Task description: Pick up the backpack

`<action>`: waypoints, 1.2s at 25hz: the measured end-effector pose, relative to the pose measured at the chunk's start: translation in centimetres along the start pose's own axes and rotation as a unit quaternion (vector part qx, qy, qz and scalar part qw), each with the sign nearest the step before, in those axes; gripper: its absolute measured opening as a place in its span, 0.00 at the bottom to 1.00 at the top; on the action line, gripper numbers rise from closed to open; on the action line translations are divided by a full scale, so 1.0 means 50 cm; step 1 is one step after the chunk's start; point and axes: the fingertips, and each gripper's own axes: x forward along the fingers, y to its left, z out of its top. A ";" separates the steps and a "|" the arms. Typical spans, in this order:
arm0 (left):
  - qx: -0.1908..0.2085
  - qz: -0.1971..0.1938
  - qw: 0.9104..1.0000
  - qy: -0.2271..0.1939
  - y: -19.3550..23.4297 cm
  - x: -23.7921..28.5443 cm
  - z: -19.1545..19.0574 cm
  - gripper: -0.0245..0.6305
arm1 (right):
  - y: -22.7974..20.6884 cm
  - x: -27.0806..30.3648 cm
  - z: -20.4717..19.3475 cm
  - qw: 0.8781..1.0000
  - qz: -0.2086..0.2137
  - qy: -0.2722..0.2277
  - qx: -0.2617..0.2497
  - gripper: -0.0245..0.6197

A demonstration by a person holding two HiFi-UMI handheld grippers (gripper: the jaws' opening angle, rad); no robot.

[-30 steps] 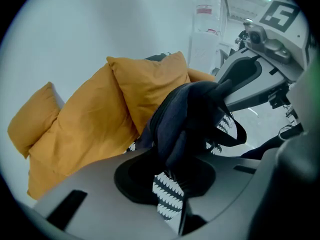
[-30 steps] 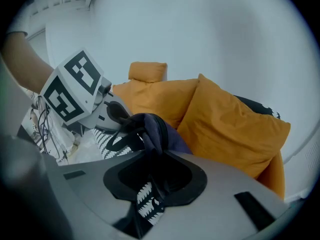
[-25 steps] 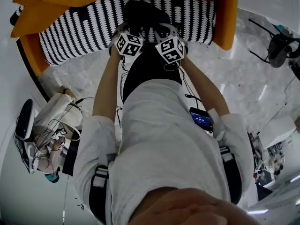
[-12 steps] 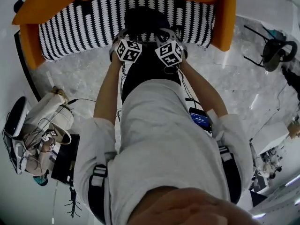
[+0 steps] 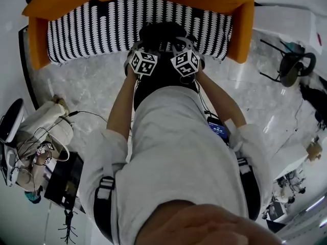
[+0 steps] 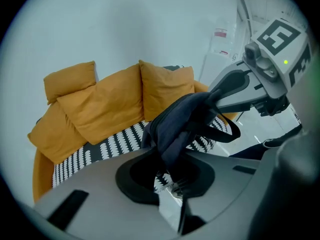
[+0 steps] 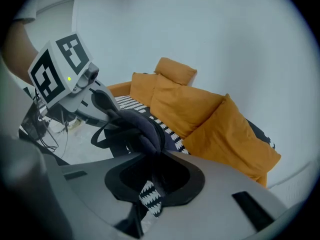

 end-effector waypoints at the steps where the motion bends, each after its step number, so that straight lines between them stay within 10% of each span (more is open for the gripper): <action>1: -0.006 0.001 1.000 0.000 -0.001 -0.007 -0.003 0.13 | 0.002 -0.003 0.003 1.000 0.001 -0.002 -0.001 0.16; 18: -0.027 0.068 0.994 -0.078 0.030 -0.210 0.018 0.13 | 0.075 -0.122 0.117 0.996 0.018 -0.088 0.000 0.16; 30: -0.063 0.120 0.976 -0.173 0.007 -0.345 0.163 0.13 | 0.011 -0.283 0.208 0.978 0.002 -0.208 0.026 0.16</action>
